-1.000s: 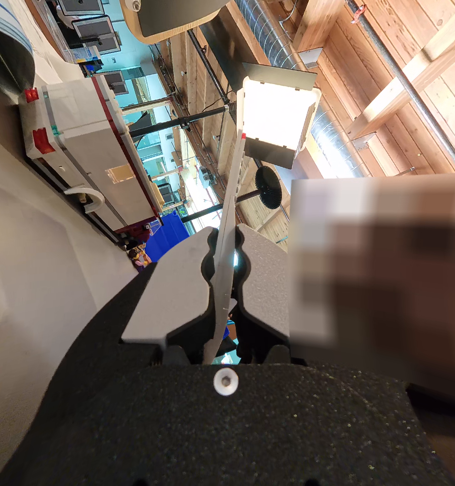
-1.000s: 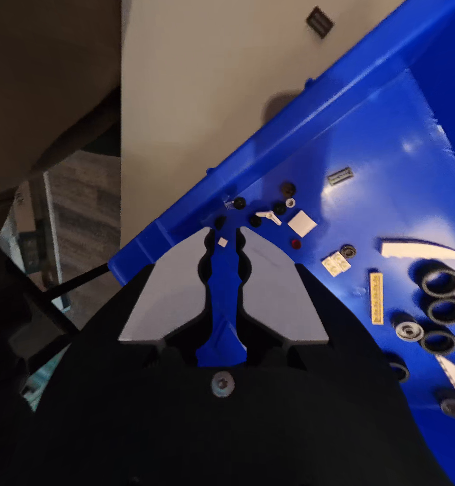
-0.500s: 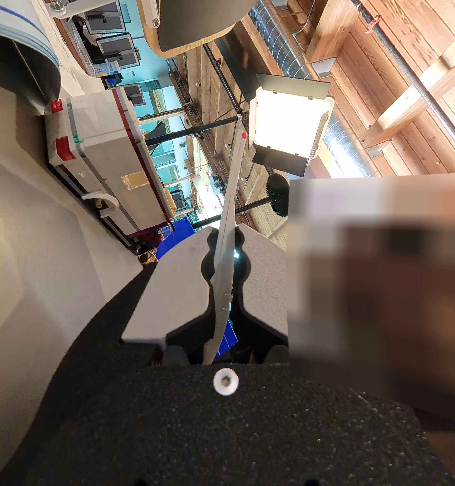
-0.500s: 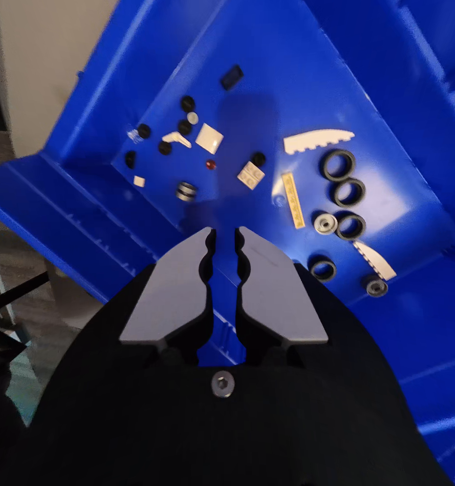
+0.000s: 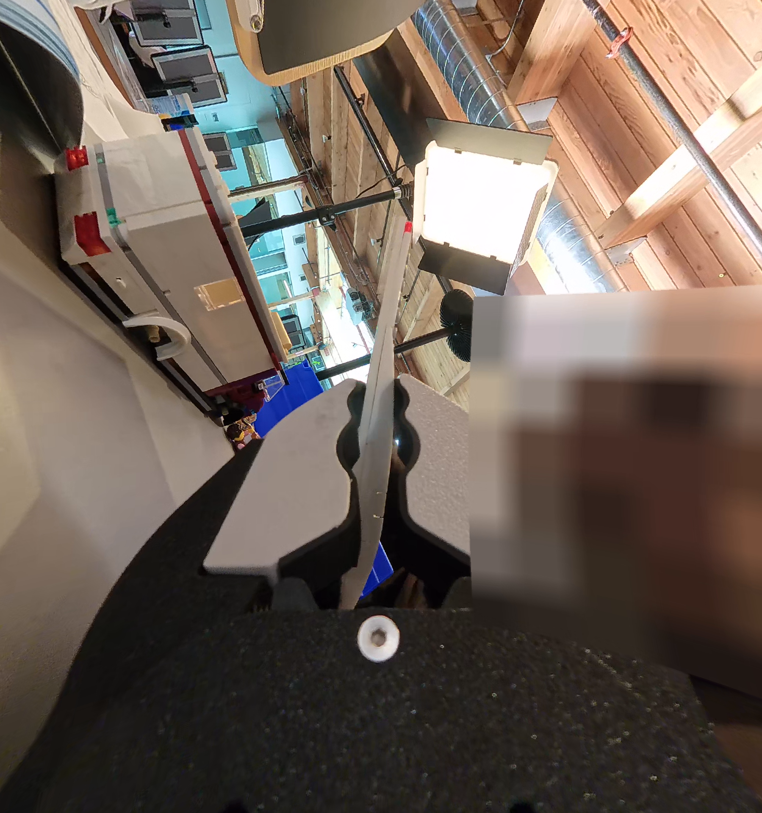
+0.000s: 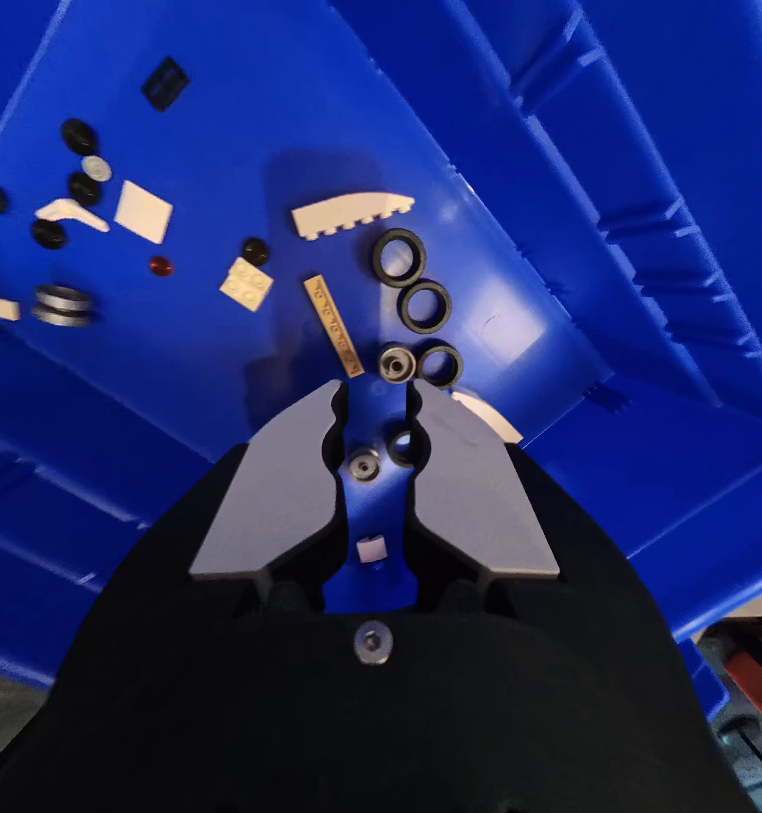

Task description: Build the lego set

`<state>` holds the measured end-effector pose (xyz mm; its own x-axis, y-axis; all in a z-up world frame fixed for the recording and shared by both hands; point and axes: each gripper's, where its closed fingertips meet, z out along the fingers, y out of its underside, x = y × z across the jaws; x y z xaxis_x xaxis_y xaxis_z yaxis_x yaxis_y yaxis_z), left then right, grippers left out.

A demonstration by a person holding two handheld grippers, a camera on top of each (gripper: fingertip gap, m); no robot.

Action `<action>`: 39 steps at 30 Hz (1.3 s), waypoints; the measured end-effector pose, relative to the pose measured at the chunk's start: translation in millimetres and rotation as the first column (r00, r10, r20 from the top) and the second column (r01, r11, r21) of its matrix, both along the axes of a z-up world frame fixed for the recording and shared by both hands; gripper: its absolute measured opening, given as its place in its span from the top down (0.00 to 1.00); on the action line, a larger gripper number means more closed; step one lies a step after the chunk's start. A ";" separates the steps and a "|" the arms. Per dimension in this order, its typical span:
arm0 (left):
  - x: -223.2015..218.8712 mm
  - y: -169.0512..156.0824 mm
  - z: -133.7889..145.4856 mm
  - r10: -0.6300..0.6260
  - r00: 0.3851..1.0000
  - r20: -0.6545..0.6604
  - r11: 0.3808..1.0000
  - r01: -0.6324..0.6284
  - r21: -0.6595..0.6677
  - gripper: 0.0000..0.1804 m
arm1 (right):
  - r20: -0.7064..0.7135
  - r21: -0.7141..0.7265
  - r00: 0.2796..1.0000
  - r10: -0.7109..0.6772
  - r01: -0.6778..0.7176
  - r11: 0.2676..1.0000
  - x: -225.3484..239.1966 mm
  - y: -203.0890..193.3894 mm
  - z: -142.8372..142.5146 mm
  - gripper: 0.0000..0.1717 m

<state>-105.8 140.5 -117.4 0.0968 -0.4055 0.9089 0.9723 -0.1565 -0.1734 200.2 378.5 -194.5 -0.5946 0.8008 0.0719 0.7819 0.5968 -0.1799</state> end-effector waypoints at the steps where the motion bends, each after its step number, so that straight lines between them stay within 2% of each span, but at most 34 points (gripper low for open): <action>1: -0.3 -0.4 0.3 0.000 1.000 0.003 1.000 0.000 0.003 0.93 | 0.010 0.009 1.000 0.002 -0.003 1.000 -1.6 1.6 -3.4 0.86; 10: -3.3 -1.2 -0.9 0.008 1.000 0.024 1.000 -0.008 -0.001 0.93 | 0.014 0.000 1.000 -0.023 0.023 1.000 1.0 -2.3 -2.3 0.87; 23: -3.7 -19.6 -14.3 0.041 0.997 0.070 0.994 -0.033 -0.104 0.93 | 0.044 0.040 0.995 -0.091 0.089 0.995 5.2 -21.1 12.7 0.87; 33: 1.3 -21.9 -7.3 -0.039 0.996 0.079 0.998 0.042 -0.037 0.93 | 0.098 0.073 0.978 -0.184 0.177 0.981 -16.3 -28.5 32.5 0.87; 39: -4.5 -27.5 -7.9 -0.049 0.997 0.065 0.998 0.052 -0.044 0.93 | 0.111 0.082 0.975 -0.194 0.185 0.979 -35.0 -34.5 36.8 0.87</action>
<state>-110.3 113.1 -125.3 0.0189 -0.3664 0.9303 0.9718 -0.2122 -0.1033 165.2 344.0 -157.7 -0.4403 0.8950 0.0712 0.8951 0.4438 -0.0426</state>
